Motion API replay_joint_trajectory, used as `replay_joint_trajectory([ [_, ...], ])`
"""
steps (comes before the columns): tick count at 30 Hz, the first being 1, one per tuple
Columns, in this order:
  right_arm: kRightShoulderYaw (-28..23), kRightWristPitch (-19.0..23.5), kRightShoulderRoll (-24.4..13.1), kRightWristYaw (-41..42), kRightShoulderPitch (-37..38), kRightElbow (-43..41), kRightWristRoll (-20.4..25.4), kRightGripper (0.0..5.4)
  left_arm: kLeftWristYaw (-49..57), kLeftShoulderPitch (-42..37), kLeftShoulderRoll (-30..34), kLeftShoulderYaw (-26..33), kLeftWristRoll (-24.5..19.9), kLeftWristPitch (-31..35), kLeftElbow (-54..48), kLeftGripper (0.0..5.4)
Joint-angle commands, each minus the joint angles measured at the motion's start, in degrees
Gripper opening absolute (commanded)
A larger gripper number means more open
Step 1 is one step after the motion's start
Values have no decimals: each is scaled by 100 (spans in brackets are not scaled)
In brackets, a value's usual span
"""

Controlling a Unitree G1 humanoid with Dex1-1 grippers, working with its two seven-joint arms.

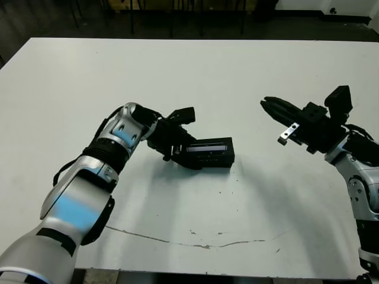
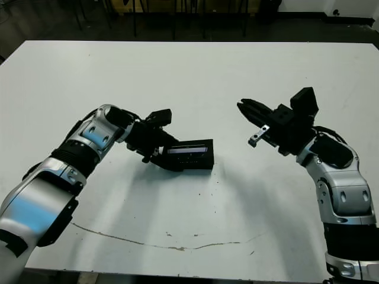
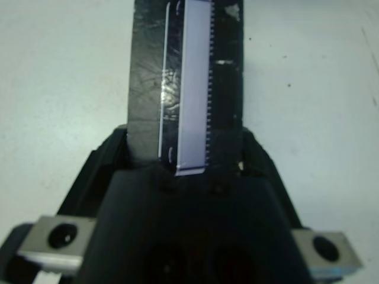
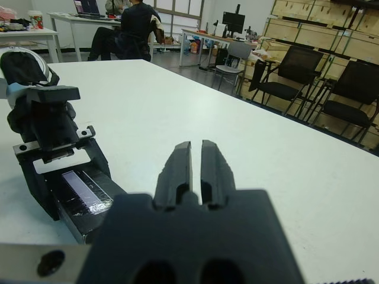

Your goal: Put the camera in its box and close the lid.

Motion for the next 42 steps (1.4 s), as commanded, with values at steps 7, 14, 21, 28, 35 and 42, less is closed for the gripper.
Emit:
replay_joint_trajectory([
  [7,-10,275,-129,-92,138,-158,-17,0,243,275,-492,-187,233,-68,506,282],
  [14,-23,329,-77,-96,151,-210,54,0,497,264,-588,-263,385,-42,904,282],
  [21,-27,311,-87,-88,182,-262,42,0,628,216,-532,-609,706,-82,773,282],
  [28,-18,319,-71,-110,184,-308,37,0,378,199,-369,-914,895,336,457,282],
  [35,-40,390,-82,-118,200,-348,140,0,392,418,-1,-1165,1010,-151,54,388],
  [42,-56,483,-93,-122,219,-410,215,0,551,608,266,-1112,973,-514,3,502],
])
